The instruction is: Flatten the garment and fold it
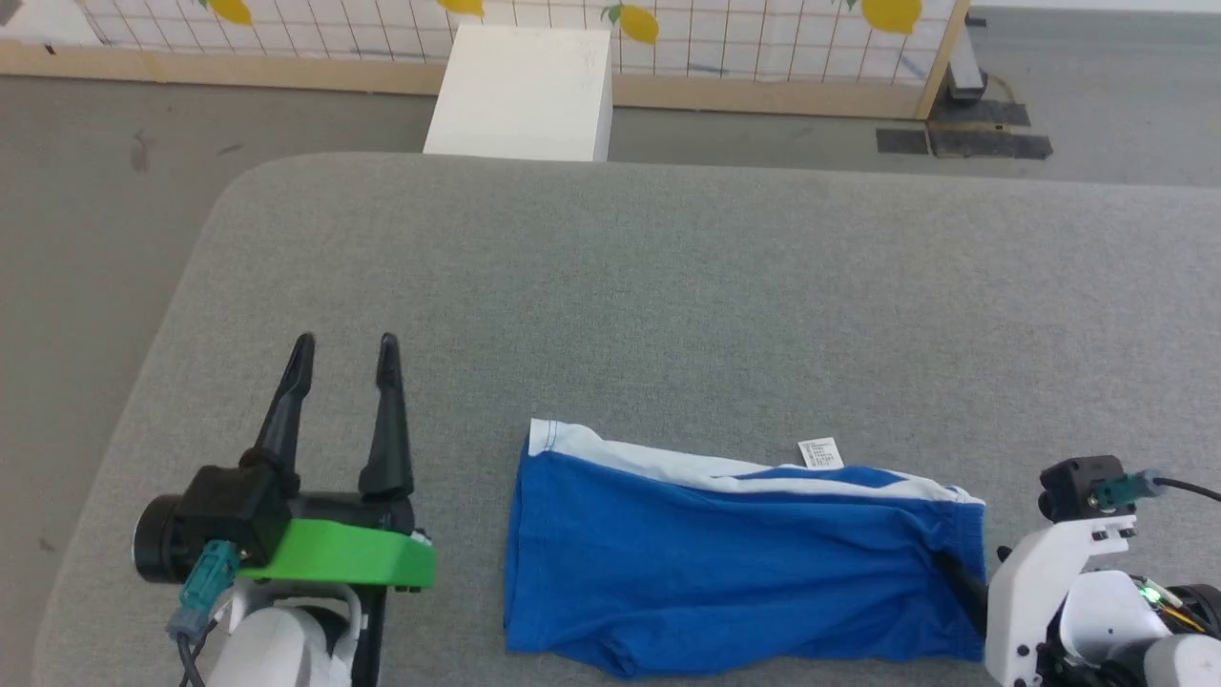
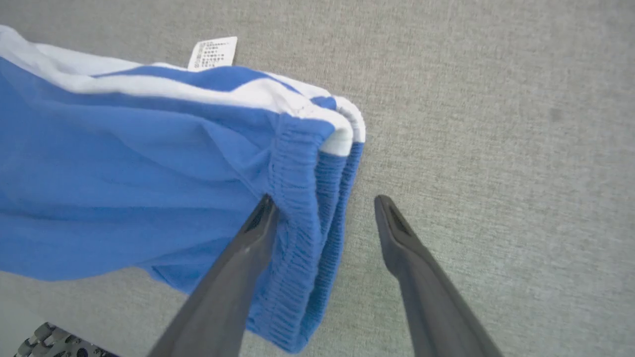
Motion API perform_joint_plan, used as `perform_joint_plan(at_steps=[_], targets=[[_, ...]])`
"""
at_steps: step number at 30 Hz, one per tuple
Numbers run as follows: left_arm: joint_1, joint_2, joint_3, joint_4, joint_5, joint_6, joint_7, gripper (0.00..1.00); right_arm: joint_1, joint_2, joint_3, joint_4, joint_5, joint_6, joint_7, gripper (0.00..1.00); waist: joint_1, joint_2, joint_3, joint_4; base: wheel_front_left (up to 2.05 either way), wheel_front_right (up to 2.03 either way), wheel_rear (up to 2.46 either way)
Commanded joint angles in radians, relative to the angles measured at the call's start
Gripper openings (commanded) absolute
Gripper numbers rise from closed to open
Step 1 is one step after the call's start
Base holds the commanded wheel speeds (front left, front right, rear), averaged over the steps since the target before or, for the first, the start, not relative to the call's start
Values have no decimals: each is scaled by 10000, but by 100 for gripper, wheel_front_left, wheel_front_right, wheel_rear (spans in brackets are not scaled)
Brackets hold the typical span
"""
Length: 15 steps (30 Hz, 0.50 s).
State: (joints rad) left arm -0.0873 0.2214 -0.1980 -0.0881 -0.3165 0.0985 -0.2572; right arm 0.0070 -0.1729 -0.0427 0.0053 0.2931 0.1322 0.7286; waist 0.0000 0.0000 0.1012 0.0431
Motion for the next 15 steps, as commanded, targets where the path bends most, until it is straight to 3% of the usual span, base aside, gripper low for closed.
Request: perform_joint_plan(at_steps=[1, 10, 11, 12, 13, 15], targets=[[-35, -202, 124, -147, 232, -130, -41, 100, -270, 64, 21, 179, -128, -15, -58, 100, 0, 0, 116, 36, 0, 0, 0], [351, -1324, 904, -289, 928, -959, -44, 100, -870, 175, 244, 1583, -422, -15, -59, 100, 0, 0, 351, 245, 0, 0, 0], [367, -1378, 973, -312, 983, -1011, -44, 100, -881, 180, 275, 1680, -381, -15, -13, 91, 0, 0, 363, 248, 0, 0, 0], [425, -1439, 1049, -262, 1002, -1075, -44, 100, -911, 169, 303, 1754, -352, -15, -15, 33, 0, 0, 365, 245, 0, 0, 0], [448, -1474, 1100, -243, 1048, -1133, -44, 100, -940, 156, 319, 1787, -331, -15, -72, 0, 0, 0, 368, 241, 0, 0, 0], [495, -1549, 1221, -219, 1095, -1223, -44, 100, -987, 122, 359, 1899, -251, -15, -109, 0, 0, 0, 374, 217, 0, 0, 0]])
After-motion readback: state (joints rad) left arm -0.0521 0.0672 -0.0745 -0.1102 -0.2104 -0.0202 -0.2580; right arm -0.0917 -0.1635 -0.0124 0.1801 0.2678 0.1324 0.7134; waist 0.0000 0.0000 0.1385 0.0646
